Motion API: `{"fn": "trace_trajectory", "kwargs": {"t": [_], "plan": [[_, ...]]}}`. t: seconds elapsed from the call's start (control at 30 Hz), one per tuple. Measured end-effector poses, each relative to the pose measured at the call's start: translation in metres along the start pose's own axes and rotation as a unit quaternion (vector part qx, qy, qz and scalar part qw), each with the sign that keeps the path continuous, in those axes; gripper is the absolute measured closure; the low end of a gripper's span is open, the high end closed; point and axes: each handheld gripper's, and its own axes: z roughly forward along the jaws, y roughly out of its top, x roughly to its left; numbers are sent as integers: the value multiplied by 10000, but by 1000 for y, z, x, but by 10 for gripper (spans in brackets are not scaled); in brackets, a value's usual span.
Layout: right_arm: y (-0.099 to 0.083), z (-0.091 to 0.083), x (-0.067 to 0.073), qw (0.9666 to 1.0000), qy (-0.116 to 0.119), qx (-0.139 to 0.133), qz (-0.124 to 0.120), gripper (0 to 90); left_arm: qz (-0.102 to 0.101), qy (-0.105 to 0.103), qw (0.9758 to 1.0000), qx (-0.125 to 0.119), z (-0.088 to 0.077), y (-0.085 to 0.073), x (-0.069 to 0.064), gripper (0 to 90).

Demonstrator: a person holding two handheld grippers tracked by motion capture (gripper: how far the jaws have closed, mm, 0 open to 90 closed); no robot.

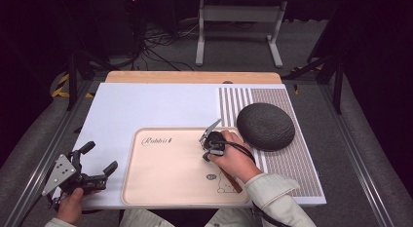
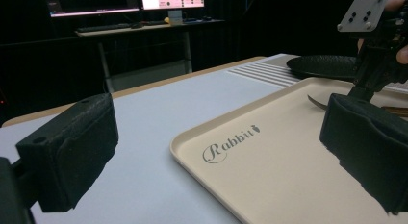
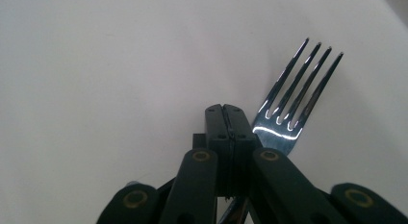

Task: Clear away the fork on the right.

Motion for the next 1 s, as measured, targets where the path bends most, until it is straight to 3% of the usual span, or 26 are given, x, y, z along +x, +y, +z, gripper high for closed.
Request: {"fn": "trace_trajectory", "kwargs": {"t": [0.4,1.0], "plan": [[1,2,-4,9999,-132,24,14,900,1,-2,10000,0,0,0,0,4],[-9,-6,-24,9979,-480,38,425,900,-18,1,10000,-11,0,0,-1,5]]}}
